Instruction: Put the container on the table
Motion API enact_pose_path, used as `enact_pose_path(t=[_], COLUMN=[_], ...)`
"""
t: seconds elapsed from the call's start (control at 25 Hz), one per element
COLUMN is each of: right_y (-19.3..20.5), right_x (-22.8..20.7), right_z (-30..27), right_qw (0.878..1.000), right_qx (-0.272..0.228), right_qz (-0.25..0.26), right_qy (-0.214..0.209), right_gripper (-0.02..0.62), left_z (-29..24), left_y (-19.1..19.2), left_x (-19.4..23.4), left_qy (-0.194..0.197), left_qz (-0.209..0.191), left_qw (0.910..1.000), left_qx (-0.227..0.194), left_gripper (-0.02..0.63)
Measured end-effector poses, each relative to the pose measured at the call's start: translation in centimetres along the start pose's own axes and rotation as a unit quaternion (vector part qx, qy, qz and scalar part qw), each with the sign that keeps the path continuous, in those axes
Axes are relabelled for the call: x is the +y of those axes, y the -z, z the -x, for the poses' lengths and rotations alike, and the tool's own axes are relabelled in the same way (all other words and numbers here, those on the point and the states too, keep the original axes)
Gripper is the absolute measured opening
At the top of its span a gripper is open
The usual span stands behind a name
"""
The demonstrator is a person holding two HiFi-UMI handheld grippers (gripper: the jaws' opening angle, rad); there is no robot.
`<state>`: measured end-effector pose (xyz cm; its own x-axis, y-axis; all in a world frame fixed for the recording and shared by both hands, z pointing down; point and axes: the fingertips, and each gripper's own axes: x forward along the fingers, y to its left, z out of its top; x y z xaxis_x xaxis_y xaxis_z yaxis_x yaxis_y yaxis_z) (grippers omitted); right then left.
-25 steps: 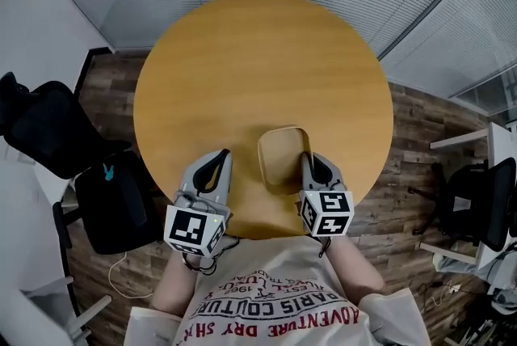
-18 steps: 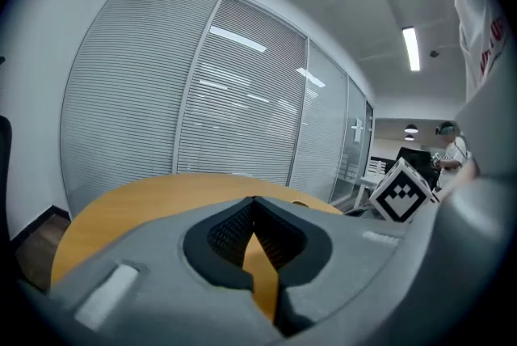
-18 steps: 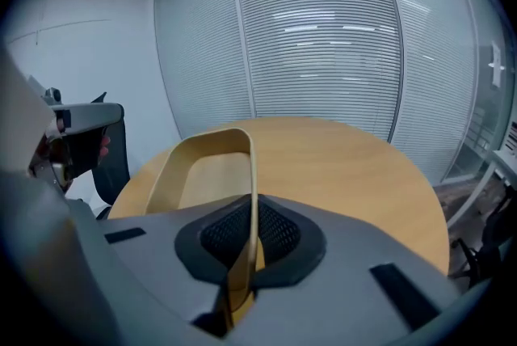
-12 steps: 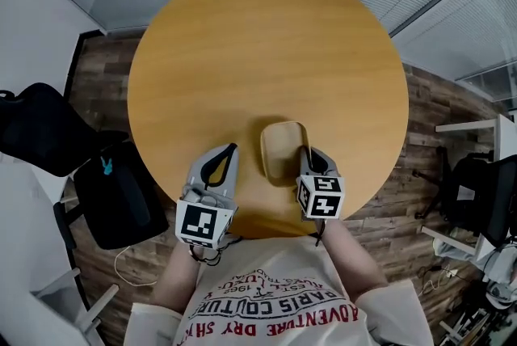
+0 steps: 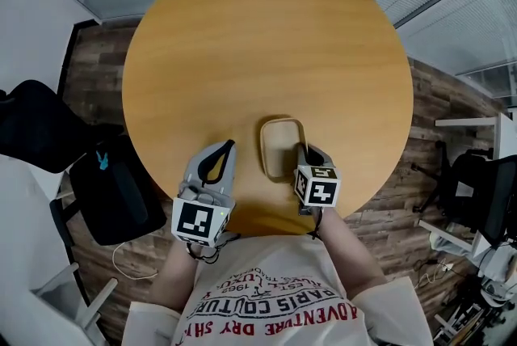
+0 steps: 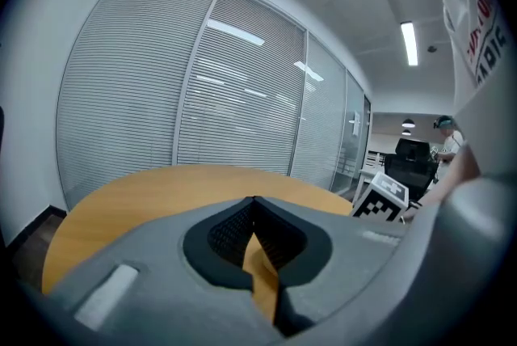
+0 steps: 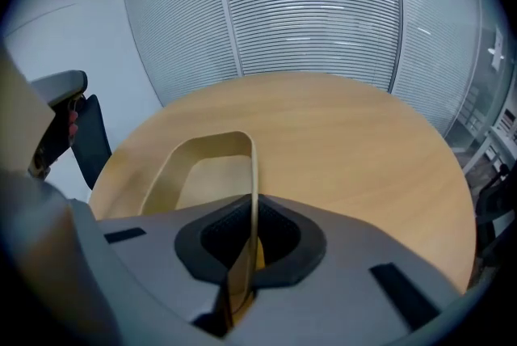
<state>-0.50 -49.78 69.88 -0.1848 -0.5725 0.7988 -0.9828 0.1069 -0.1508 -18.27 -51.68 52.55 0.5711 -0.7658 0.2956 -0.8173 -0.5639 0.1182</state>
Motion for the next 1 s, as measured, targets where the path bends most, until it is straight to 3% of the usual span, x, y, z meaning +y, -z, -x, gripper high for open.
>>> enact_pose_path(t=[0.12,0.52,0.76,0.88,1.0], right_y=[0.5,0.7,-0.6,-1.6,-3.2], right_x=[-0.1,-0.4,-1.1,-1.3,-1.3], right_z=[-0.6,-1.2,-0.1,1.3,3.3], right_qw=[0.999,0.999,0.999,0.999,0.998], right_qx=[0.011,0.022,-0.005,-0.022,-0.052], right_qz=[-0.029,-0.025,-0.036,-0.034,-0.017], right_qy=[-0.006,0.019,0.02,0.014,0.009], right_gripper=[0.014,0.014,0.109,0.097,0.034], left_z=[-0.2,-0.1,0.5,0.6,0.7], left_y=[0.3,0.7,0.7,0.2,-0.6], left_x=[-0.4,-0.4,-0.5,-1.3,-2.3], left_qy=[0.009,0.014,0.0,-0.001,-0.004], left_qz=[0.0,0.009,0.01,0.007,0.001], left_qw=[1.0,0.9999,0.9999,1.0,1.0], left_qx=[0.003,0.004,0.009,0.006,0.0], left_gripper=[-0.003,-0.003,-0.003,-0.003,-0.003])
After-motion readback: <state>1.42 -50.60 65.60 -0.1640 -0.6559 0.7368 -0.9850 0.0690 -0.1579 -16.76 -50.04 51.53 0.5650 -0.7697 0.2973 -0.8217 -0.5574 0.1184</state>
